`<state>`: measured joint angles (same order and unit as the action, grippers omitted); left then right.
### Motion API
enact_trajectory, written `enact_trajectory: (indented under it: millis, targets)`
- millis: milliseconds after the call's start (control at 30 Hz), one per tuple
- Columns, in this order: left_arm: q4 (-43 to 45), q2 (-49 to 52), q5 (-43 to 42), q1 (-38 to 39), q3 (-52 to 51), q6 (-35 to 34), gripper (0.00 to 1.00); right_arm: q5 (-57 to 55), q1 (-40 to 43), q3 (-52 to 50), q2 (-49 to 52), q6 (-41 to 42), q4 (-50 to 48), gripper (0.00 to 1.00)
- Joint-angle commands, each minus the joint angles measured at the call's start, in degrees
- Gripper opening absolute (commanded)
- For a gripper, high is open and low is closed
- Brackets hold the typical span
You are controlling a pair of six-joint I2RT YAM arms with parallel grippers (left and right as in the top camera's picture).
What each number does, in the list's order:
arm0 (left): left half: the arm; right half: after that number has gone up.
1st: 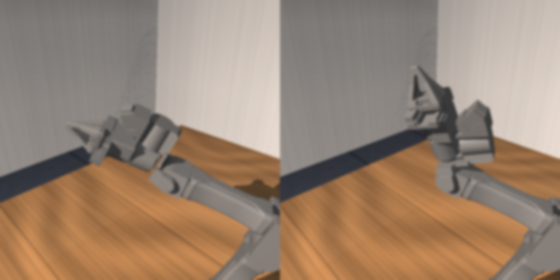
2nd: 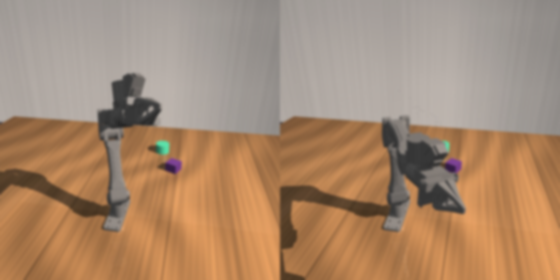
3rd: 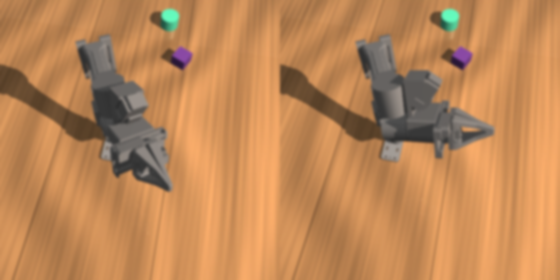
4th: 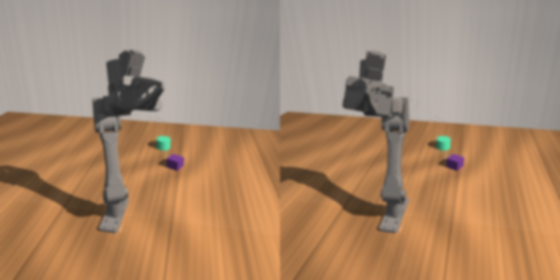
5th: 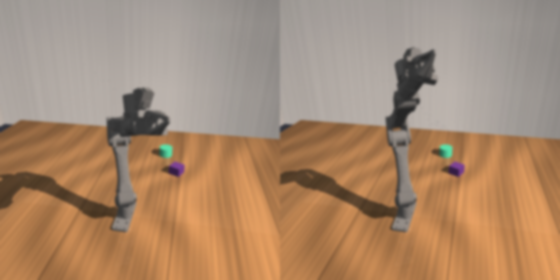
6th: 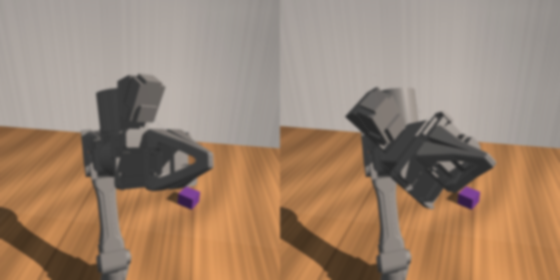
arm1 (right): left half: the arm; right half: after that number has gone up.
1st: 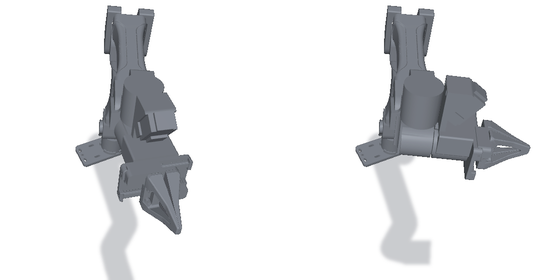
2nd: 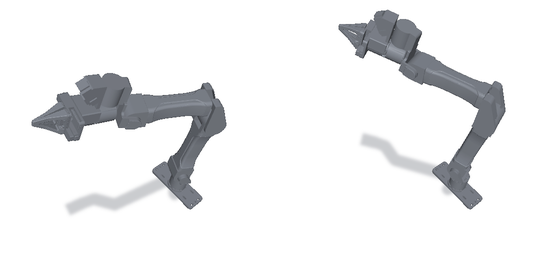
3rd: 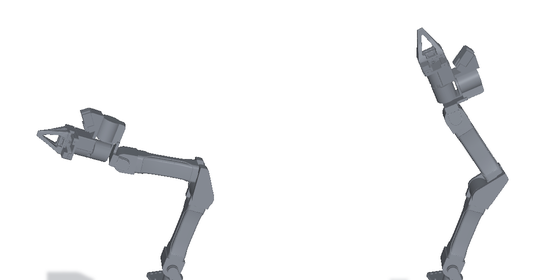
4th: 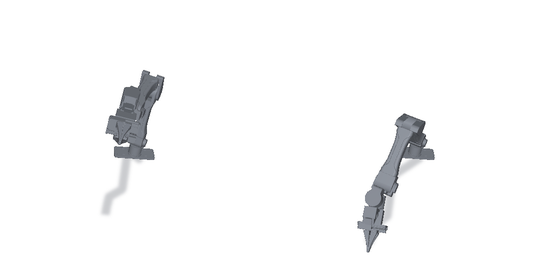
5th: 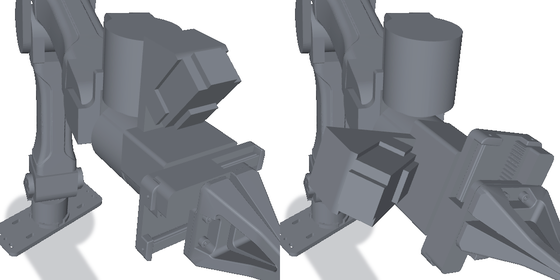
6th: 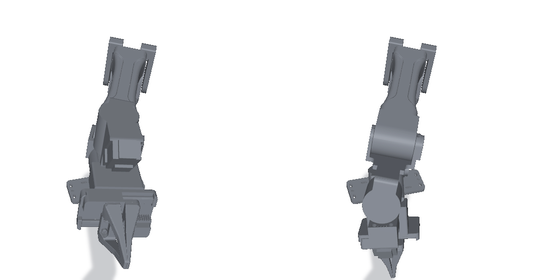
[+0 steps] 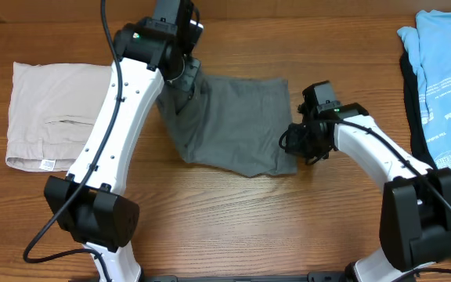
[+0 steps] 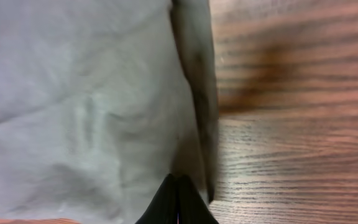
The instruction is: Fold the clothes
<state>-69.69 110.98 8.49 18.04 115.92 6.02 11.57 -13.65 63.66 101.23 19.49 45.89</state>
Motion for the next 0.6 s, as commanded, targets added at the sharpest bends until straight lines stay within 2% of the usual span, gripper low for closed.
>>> enact_trajectory:
  millis: [0,167,300,567]
  targets:
    - [0.2,0.2,-2.2,0.7,2.0,-2.1,0.04,-0.6,-0.2,-0.7,1.1,-0.4,-0.4,0.04]
    - [0.3,0.3,-9.1,0.8,2.0,-2.4,0.04,-0.4,-0.2,-0.7,1.2,-0.4,-1.0,0.04]
    - [0.3,0.3,-9.2,1.1,2.0,-2.7,0.04,-0.4,-0.2,-0.7,1.2,-0.2,-1.4,0.04]
    - [1.0,0.3,-12.2,1.2,2.0,-8.7,0.04,2.6,-0.2,-3.6,1.4,0.0,-5.2,0.04]
